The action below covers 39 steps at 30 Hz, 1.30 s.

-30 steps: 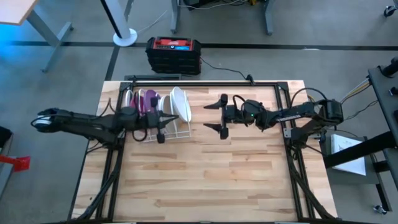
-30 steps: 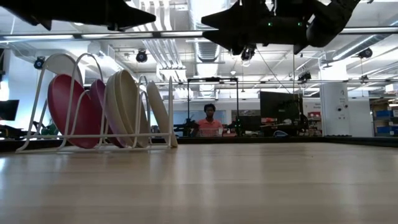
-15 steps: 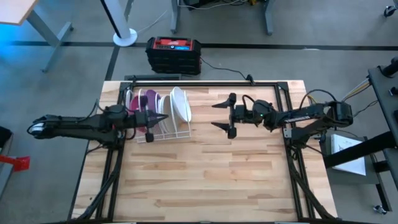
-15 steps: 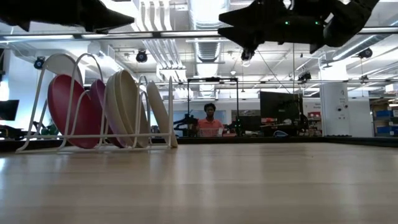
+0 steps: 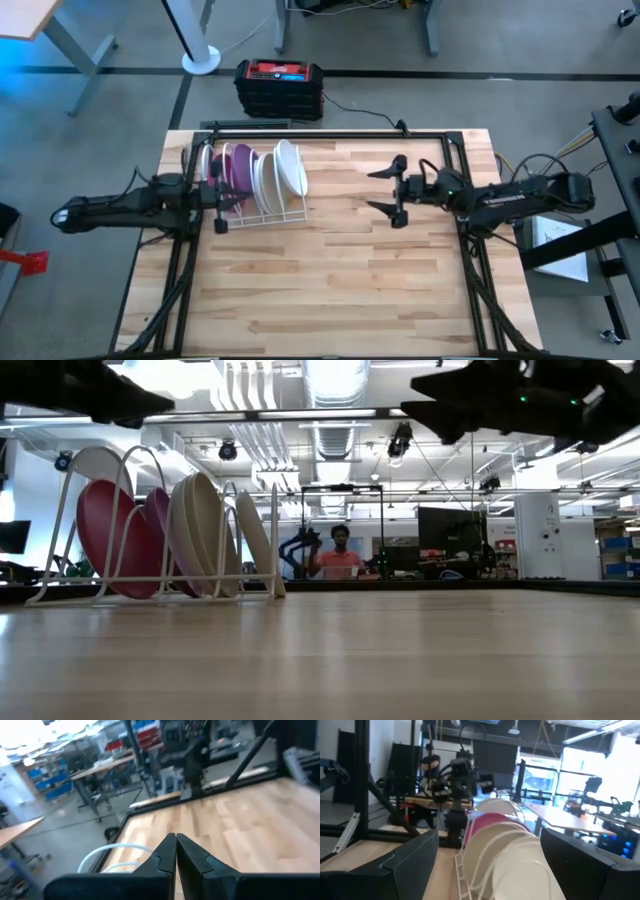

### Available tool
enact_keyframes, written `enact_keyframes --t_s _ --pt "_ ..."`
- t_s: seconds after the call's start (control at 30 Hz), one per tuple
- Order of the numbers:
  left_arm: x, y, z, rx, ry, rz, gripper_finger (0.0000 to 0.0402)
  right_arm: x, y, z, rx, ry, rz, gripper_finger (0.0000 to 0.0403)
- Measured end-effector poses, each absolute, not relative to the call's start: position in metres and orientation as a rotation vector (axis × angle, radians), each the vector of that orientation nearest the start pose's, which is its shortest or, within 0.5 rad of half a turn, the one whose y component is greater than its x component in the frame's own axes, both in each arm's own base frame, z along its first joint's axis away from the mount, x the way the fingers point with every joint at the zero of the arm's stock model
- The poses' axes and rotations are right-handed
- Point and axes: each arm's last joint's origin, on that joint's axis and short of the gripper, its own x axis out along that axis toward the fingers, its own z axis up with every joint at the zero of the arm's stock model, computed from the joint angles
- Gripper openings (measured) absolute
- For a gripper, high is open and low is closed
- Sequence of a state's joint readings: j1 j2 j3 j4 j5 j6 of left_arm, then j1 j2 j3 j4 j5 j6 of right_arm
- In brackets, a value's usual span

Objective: Sort dishes
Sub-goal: Return to Home Position

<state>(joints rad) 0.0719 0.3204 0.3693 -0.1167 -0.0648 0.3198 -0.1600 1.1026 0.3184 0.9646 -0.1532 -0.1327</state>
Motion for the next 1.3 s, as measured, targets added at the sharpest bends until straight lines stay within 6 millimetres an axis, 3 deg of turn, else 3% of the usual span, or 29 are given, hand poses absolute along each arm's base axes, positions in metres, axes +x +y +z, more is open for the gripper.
enact_keyframes --t_s 0.27,0.57,0.9,1.07,1.3 --pt "0.081 0.007 0.255 0.306 -0.011 0.109 0.0001 0.172 -0.025 0.210 -0.140 -0.208 -0.080 0.0344" --pt "0.061 0.004 0.255 0.329 -0.096 0.075 0.0001 0.151 -0.022 0.202 -0.142 -0.248 -0.088 0.0344" --pt "0.065 0.005 0.245 0.334 -0.058 0.077 0.0001 0.140 -0.020 0.185 -0.113 -0.221 -0.089 0.0344" --pt "0.071 0.006 0.231 0.321 -0.008 0.103 0.0001 0.138 -0.020 0.188 -0.135 -0.255 -0.085 0.0344" --pt "0.074 0.006 0.225 0.313 -0.004 0.102 0.0001 0.128 -0.010 0.206 -0.205 -0.435 0.065 0.0344"
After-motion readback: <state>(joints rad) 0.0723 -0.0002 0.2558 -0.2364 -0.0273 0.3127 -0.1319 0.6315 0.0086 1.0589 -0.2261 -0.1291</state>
